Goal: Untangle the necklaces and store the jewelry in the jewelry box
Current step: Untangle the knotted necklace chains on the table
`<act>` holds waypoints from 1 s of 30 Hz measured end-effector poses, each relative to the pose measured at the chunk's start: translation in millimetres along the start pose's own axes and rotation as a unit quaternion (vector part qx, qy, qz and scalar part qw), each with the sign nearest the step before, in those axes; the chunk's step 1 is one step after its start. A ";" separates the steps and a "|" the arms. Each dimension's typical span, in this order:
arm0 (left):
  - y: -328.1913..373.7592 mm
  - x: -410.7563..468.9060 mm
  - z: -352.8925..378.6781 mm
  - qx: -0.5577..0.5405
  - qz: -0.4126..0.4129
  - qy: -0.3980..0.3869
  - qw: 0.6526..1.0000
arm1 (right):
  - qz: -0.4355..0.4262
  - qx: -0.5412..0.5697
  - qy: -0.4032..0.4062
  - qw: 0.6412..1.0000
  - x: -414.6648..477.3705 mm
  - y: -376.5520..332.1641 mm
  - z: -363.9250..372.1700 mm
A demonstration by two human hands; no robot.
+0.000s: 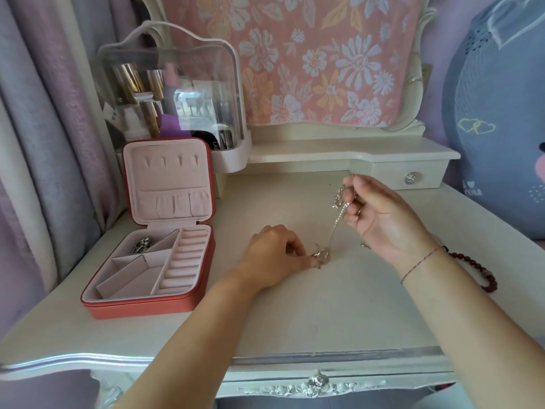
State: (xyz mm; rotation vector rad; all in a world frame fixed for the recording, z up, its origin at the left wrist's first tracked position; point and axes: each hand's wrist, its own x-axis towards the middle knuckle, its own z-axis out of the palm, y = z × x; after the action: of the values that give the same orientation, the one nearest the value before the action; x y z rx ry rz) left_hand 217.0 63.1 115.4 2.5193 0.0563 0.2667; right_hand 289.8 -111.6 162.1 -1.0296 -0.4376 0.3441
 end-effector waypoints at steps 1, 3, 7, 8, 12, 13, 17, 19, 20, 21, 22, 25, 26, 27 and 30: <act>-0.2 0.0 -0.7 -0.002 0.006 -0.006 1.000 | -0.004 0.014 0.000 1.000 1.3 -4.6 0.3; -0.4 -0.9 -2.2 -0.028 0.002 -0.013 1.000 | -0.015 0.044 -0.005 0.999 3.7 -14.5 2.3; 3.1 -2.0 -6.6 -0.151 -0.034 0.039 0.987 | -0.036 0.069 -0.013 0.997 6.8 -31.2 4.3; 3.8 -1.6 -7.0 -0.195 -0.040 0.053 0.978 | -0.039 0.071 -0.014 0.997 7.5 -33.5 3.5; 8.0 -1.2 -10.6 -0.351 -0.067 0.088 0.930 | -0.039 0.074 -0.001 0.996 5.2 -34.8 -2.3; 9.3 -1.1 -12.4 -0.381 -0.074 0.105 0.916 | -0.037 0.077 0.003 0.996 4.2 -33.9 -4.4; 10.9 -0.3 -21.9 -0.491 -0.124 0.175 0.844 | -0.027 0.091 0.031 0.995 1.9 -28.2 -11.5; 10.0 0.4 -23.8 -0.503 -0.140 0.188 0.832 | -0.020 0.088 0.038 0.995 0.9 -24.8 -13.6; 9.8 0.5 -23.8 -0.495 -0.144 0.191 0.835 | -0.015 0.084 0.039 0.996 0.4 -22.9 -14.1; 9.9 0.2 -23.6 -0.484 -0.144 0.193 0.841 | -0.009 0.079 0.038 0.996 -0.1 -20.7 -14.6; 10.0 0.0 -23.1 -0.471 -0.142 0.194 0.849 | -0.003 0.078 0.037 0.996 -0.5 -18.6 -15.3; 10.7 -0.6 -22.0 -0.441 -0.132 0.186 0.868 | 0.014 0.084 0.027 0.996 0.1 -13.5 -18.8; 10.9 -0.2 -21.6 -0.427 -0.135 0.183 0.875 | 0.019 0.080 0.025 0.996 0.5 -12.4 -19.8; 11.3 0.0 -21.4 -0.408 -0.141 0.180 0.884 | 0.024 0.074 0.021 0.997 0.8 -11.7 -20.3; 9.3 -0.3 -17.4 -0.296 -0.162 0.159 0.928 | 0.044 0.040 -0.004 0.998 1.4 -9.5 -17.8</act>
State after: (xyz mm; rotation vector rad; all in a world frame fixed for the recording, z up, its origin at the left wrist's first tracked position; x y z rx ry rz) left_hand 213.0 65.2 134.6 1.8128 0.4478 0.4740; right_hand 300.6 -128.6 162.8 -0.9714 -0.3828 0.4409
